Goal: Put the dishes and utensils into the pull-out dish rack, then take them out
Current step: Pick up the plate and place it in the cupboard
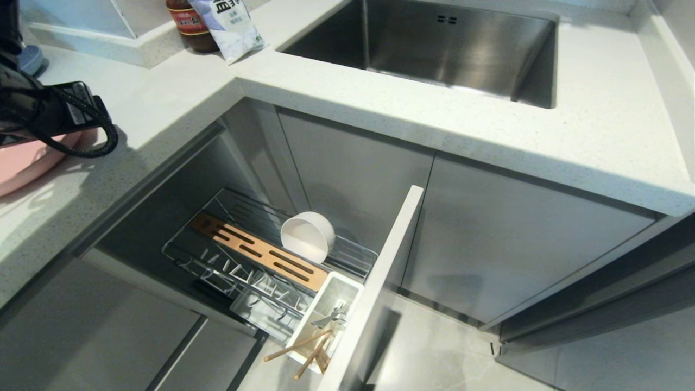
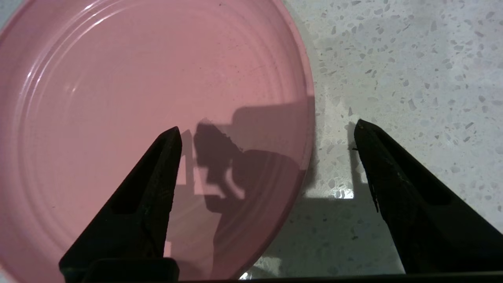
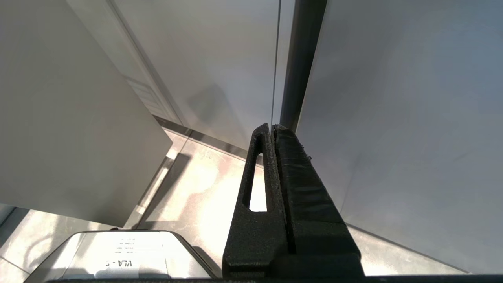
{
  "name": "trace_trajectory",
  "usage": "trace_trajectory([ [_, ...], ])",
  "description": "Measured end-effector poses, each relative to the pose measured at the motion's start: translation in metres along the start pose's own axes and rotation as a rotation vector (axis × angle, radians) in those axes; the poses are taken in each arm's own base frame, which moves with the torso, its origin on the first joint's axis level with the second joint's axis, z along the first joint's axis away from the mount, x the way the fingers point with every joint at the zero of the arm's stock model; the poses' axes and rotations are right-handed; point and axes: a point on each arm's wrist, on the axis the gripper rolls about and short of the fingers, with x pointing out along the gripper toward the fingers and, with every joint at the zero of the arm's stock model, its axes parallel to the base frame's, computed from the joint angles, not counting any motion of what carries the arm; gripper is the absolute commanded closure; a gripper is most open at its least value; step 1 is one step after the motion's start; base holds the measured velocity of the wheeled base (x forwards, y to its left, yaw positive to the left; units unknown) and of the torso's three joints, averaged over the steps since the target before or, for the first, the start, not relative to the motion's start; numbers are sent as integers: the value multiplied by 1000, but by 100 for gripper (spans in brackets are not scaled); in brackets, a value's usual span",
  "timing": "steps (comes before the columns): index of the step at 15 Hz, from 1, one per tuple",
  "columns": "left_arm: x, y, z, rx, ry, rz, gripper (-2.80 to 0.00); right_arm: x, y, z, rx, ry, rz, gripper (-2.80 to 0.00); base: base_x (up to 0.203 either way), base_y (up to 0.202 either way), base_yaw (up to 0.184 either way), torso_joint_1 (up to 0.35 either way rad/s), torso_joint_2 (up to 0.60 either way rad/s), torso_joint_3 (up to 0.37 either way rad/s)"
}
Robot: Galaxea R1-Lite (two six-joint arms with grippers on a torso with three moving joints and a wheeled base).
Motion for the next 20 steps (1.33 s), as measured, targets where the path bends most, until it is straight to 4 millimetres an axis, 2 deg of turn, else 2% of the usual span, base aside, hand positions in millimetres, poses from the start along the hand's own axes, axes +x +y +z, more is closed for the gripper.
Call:
trace_trajectory([
  [10, 15, -1, 2, -6, 7, 27, -280, 0, 0, 0, -1, 0, 0, 0, 0, 0, 0, 0, 0, 0],
  [17, 19, -2, 2, -6, 10, 31, -280, 0, 0, 0, -1, 0, 0, 0, 0, 0, 0, 0, 0, 0],
  [18, 19, -2, 2, -5, 10, 31, 0, 0, 0, 0, 0, 0, 0, 0, 0, 0, 0, 0, 0, 0],
  [20, 19, -2, 2, -7, 11, 29, 0, 0, 0, 0, 0, 0, 0, 0, 0, 0, 0, 0, 0, 0],
])
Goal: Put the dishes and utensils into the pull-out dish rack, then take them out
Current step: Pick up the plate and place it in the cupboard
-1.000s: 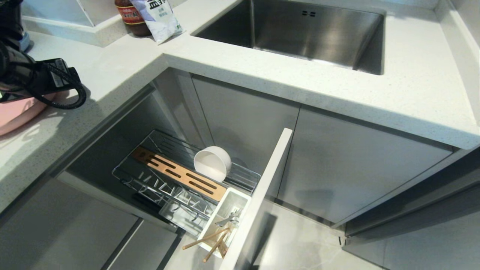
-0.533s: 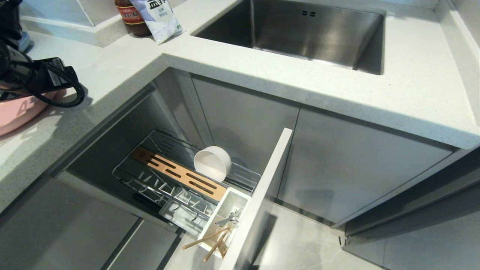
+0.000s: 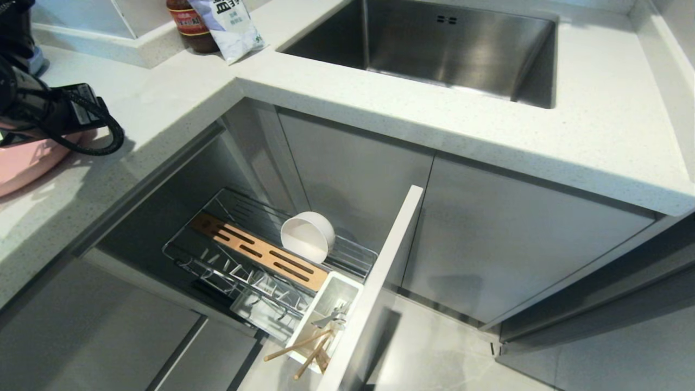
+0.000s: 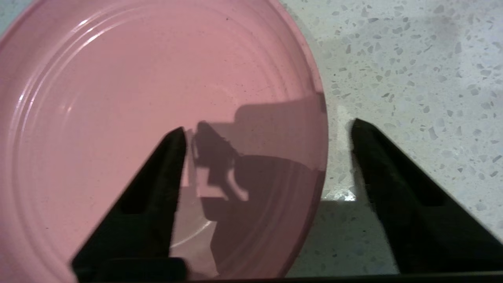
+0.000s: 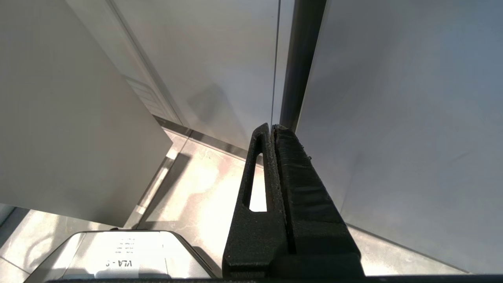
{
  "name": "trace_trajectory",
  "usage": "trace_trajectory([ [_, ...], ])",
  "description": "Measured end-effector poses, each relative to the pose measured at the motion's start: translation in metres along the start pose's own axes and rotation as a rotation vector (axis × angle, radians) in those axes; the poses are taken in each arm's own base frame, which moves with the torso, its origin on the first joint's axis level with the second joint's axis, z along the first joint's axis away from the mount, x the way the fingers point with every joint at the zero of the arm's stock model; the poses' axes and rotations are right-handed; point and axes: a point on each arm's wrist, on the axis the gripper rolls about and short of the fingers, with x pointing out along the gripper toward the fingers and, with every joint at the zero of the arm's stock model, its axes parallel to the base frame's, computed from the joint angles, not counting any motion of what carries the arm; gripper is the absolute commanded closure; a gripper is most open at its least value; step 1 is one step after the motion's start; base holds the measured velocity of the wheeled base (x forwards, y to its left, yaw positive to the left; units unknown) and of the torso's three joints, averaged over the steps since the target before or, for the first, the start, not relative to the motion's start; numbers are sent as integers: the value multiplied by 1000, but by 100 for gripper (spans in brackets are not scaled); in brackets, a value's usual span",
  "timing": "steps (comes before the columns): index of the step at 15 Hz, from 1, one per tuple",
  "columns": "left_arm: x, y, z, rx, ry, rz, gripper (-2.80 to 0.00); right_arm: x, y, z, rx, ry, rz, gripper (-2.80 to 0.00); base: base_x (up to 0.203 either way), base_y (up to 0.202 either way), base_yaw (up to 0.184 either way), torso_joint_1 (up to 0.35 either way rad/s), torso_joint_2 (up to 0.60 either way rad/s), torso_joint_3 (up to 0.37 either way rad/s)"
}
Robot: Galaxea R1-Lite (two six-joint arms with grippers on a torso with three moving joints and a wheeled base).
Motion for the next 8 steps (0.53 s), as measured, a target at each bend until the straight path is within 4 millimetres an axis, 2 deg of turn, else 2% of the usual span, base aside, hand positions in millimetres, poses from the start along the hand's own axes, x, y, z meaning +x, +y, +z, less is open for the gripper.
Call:
trace_trajectory([
  [8, -1, 0, 1, -9, -3, -2, 0, 0, 0, 0, 0, 0, 0, 0, 0, 0, 0, 0, 0, 0],
])
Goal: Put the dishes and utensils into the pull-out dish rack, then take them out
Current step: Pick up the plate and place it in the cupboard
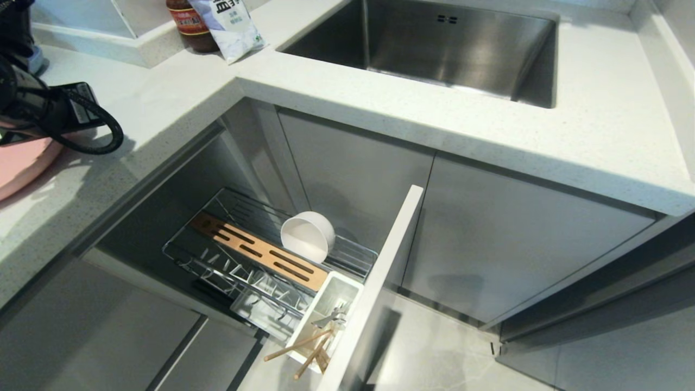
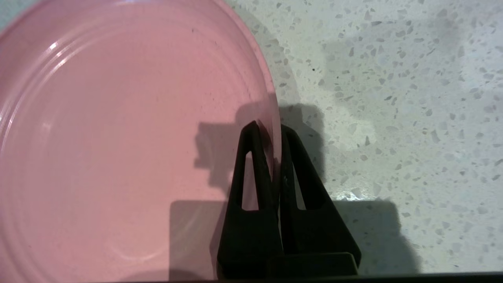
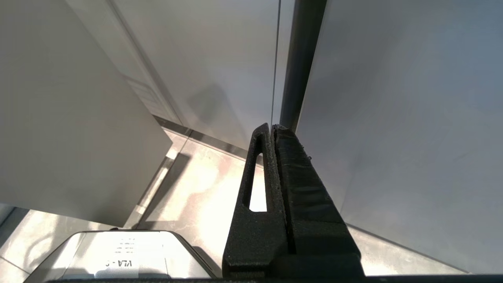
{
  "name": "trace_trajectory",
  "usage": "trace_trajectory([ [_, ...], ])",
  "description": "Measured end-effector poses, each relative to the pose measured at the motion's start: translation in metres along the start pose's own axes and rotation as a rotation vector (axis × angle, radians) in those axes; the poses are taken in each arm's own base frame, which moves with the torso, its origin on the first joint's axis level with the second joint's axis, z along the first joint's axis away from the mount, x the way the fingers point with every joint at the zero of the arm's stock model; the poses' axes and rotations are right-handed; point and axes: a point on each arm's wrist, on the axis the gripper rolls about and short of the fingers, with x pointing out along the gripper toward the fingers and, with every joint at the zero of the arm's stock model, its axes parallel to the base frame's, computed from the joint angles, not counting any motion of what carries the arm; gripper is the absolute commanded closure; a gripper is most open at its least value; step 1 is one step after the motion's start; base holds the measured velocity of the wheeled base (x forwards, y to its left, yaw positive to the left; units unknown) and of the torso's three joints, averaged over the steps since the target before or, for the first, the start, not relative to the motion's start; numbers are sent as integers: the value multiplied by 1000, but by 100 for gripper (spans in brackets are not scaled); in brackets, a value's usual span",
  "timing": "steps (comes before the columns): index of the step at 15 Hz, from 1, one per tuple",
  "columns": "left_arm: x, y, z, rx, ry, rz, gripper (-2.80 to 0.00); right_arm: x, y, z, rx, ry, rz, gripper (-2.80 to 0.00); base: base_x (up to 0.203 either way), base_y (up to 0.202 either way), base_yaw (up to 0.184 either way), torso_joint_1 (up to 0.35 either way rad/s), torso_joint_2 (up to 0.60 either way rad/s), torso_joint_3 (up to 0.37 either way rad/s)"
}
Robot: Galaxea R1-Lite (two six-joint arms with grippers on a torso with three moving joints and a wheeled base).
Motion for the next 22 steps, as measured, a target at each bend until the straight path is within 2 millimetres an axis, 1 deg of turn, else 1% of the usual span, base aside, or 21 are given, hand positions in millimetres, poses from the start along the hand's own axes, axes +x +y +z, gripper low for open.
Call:
trace_trajectory([
  [4, -5, 1, 1, -13, -5, -8, 0, 0, 0, 0, 0, 0, 0, 0, 0, 0, 0, 0, 0, 0],
  [7, -22, 8, 7, -36, -32, -42, 0, 0, 0, 0, 0, 0, 0, 0, 0, 0, 0, 0, 0, 0],
  [11, -60, 29, 19, -117, -98, -124, 0, 0, 0, 0, 0, 0, 0, 0, 0, 0, 0, 0, 0, 0],
  [15, -106, 56, 30, -197, -199, -171, 0, 0, 0, 0, 0, 0, 0, 0, 0, 0, 0, 0, 0, 0],
  [17, -131, 69, 32, -277, -241, -218, 0, 0, 0, 0, 1, 0, 0, 0, 0, 0, 0, 0, 0, 0],
  [20, -162, 77, 31, -348, -263, -353, 0, 0, 0, 0, 1, 0, 0, 0, 0, 0, 0, 0, 0, 0],
  [22, -179, 73, 27, -378, -245, -509, 0, 0, 0, 0, 0, 0, 0, 0, 0, 0, 0, 0, 0, 0],
])
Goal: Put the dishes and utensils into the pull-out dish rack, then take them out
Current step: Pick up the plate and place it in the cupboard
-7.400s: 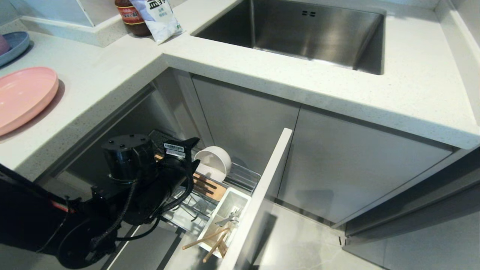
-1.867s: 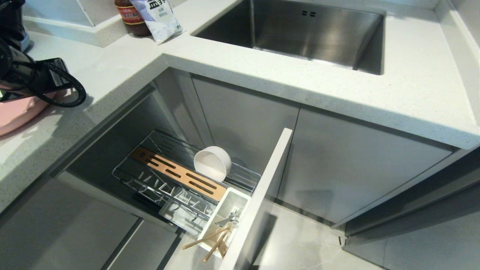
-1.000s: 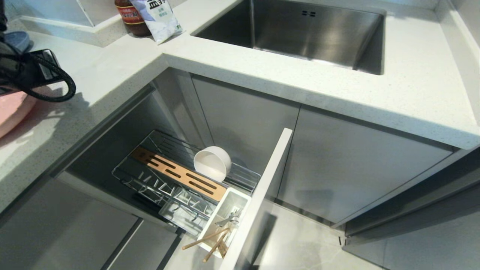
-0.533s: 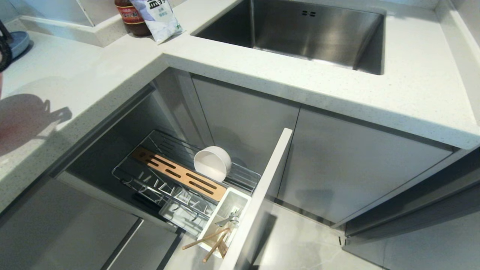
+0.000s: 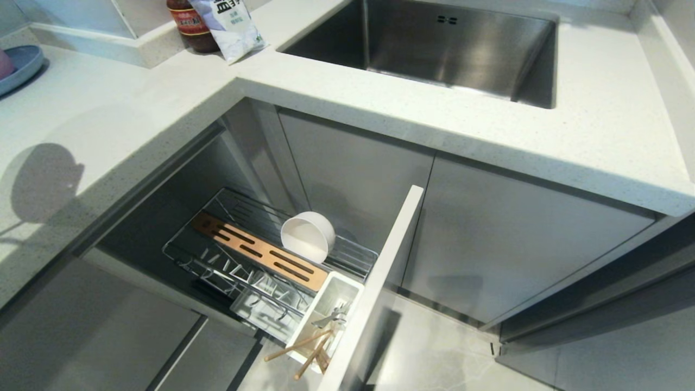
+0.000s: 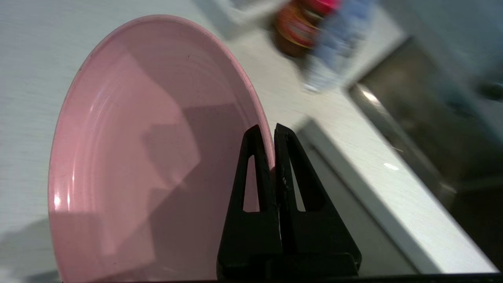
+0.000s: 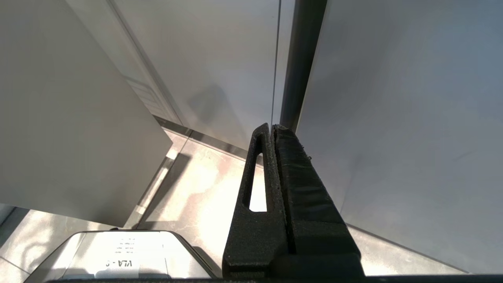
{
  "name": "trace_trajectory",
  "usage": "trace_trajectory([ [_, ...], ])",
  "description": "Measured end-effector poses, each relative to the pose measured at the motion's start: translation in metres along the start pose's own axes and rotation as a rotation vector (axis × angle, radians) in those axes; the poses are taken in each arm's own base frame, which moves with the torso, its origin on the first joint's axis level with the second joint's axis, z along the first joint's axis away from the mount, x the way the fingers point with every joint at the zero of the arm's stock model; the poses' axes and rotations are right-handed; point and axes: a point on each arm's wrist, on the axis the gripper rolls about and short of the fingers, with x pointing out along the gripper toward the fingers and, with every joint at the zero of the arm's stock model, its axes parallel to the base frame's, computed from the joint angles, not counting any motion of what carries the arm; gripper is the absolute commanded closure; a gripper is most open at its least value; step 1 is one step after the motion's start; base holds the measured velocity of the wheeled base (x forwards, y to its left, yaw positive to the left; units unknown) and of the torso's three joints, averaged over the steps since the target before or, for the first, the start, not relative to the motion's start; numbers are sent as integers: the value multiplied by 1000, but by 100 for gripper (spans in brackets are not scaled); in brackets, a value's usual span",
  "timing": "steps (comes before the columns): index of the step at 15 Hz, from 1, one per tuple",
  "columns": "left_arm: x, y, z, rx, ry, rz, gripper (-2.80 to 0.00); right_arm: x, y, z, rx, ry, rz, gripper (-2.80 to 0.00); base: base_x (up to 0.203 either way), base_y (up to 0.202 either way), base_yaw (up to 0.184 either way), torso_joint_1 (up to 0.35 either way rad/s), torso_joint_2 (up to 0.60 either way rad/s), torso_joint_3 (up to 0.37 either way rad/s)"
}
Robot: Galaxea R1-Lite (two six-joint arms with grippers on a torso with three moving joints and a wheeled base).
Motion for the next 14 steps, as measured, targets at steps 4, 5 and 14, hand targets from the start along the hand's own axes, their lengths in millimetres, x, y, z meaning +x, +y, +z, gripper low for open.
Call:
trace_trajectory([
  [4, -17, -23, -1, -192, -1, -306, 0, 0, 0, 0, 0, 0, 0, 0, 0, 0, 0, 0, 0, 0],
  [5, -19, -30, -2, -245, -7, -372, 0, 0, 0, 0, 0, 0, 0, 0, 0, 0, 0, 0, 0, 0],
  [14, -9, -65, -81, -541, 256, -379, 0, 0, 0, 0, 0, 0, 0, 0, 0, 0, 0, 0, 0, 0],
])
